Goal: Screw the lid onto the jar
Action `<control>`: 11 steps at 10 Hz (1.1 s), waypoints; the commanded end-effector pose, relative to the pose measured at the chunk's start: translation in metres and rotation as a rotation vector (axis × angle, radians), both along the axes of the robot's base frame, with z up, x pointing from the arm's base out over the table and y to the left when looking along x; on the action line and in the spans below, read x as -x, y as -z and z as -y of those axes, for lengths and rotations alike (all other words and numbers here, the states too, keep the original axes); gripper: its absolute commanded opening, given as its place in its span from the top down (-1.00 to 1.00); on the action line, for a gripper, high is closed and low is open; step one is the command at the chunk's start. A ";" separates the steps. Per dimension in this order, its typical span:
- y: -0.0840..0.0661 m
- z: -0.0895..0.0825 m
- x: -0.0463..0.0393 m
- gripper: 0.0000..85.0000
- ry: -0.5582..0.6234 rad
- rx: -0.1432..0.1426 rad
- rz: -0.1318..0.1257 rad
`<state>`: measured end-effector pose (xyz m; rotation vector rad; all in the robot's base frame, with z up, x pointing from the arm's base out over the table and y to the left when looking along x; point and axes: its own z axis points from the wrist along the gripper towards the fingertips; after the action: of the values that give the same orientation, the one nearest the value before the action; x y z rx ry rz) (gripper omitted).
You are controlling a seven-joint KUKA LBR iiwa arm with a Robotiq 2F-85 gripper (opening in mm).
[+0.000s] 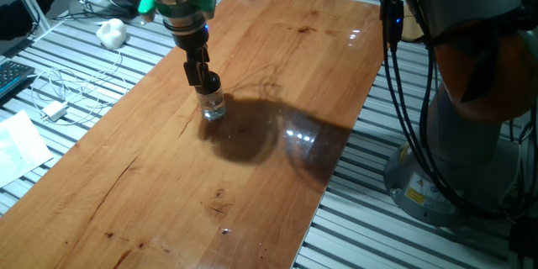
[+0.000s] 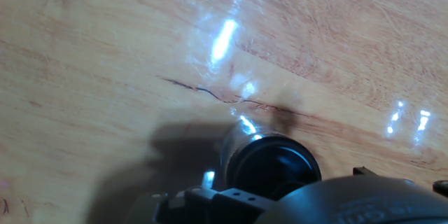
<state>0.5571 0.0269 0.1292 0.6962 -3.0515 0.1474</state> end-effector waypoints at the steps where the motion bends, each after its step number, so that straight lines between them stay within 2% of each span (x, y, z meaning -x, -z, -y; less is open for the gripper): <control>1: 0.001 0.000 0.0000 -1.00 0.000 -0.002 0.000; 11: 0.014 0.003 0.0028 -1.00 0.001 -0.046 -0.017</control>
<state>0.5543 0.0239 0.1154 0.6954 -3.0483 0.0720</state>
